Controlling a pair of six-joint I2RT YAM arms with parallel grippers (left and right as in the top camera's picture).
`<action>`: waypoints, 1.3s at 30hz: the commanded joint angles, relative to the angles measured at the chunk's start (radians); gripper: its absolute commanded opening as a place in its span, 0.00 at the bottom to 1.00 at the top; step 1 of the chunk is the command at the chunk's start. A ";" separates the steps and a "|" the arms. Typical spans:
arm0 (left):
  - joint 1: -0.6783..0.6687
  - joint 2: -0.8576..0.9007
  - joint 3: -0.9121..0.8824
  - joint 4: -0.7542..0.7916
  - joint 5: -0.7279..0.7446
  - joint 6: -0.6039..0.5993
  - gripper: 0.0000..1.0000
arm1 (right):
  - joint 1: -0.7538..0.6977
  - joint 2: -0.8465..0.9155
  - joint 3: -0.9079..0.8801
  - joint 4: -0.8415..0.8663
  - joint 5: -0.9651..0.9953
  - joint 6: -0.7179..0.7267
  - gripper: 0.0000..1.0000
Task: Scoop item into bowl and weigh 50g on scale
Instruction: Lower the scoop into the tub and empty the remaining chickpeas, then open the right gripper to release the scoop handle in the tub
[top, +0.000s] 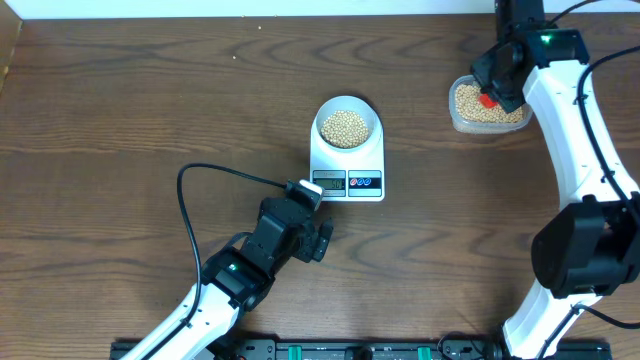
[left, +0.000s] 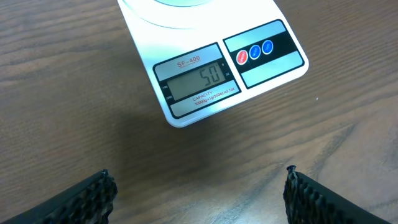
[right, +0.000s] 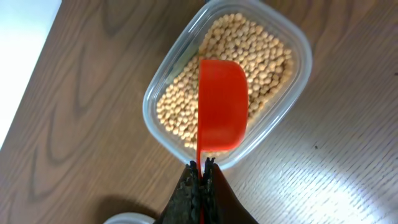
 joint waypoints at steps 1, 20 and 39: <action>0.000 -0.006 0.021 -0.001 -0.020 0.017 0.88 | -0.022 -0.019 -0.039 0.017 0.023 0.019 0.01; 0.000 -0.006 0.021 -0.001 -0.020 0.017 0.88 | -0.061 -0.019 -0.161 0.192 -0.151 -0.140 0.01; 0.000 -0.006 0.021 -0.001 -0.020 0.017 0.88 | -0.085 -0.019 -0.163 0.142 -0.219 -0.193 0.59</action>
